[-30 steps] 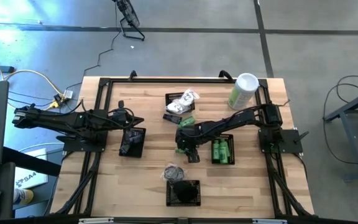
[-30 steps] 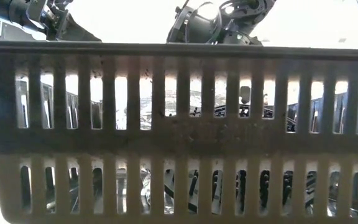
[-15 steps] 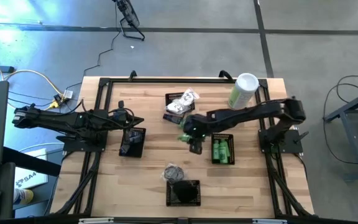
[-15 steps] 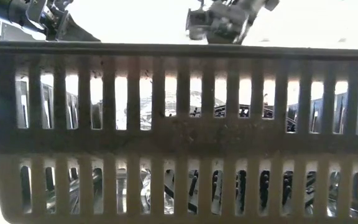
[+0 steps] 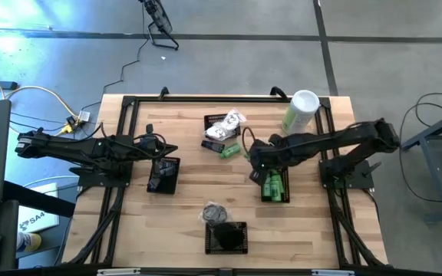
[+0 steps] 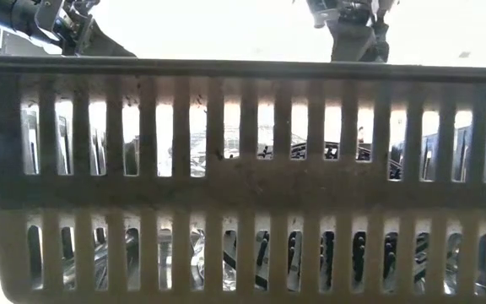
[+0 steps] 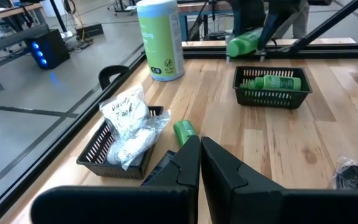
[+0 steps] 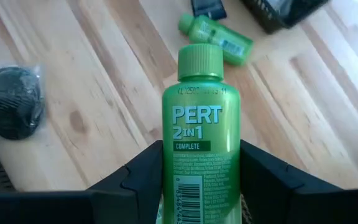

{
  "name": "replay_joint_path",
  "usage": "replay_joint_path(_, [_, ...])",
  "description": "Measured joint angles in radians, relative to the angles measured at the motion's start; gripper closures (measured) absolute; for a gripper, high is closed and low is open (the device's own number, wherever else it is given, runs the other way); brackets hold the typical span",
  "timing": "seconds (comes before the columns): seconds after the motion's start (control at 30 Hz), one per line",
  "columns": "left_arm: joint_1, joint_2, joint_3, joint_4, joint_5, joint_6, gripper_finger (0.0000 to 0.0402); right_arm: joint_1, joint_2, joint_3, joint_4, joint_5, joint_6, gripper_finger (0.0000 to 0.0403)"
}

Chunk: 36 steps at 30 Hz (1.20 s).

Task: Pick & Place Travel size toiletries
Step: Put the green bottle into the middle right black bin

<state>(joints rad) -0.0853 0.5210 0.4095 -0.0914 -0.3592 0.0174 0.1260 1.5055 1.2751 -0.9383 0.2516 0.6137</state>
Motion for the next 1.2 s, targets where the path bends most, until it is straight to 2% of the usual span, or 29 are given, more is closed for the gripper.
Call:
replay_joint_path(0.2, [0.0,0.0,0.0,-0.002,0.0,0.0,0.0391,0.056,0.0,-0.081,0.017,0.056,0.128,0.0229])
replay_joint_path(0.43, [0.0,0.0,0.0,-0.009,0.0,0.0,0.0391,0.115,0.002,-0.227,0.034,0.071,0.375,0.0229])
replay_joint_path(0.73, [0.0,0.0,0.0,-0.01,0.0,0.0,0.0391,0.207,0.002,-0.265,0.041,0.071,0.596,0.0229])
replay_joint_path(1.0, [0.0,0.0,0.0,-0.01,0.0,0.0,0.0391,0.25,0.002,-0.265,0.033,0.06,0.646,0.0227])
replay_joint_path(1.2, [0.0,0.0,0.0,-0.01,0.0,-0.007,0.0391,0.254,0.002,-0.265,0.033,0.063,0.651,0.0207])
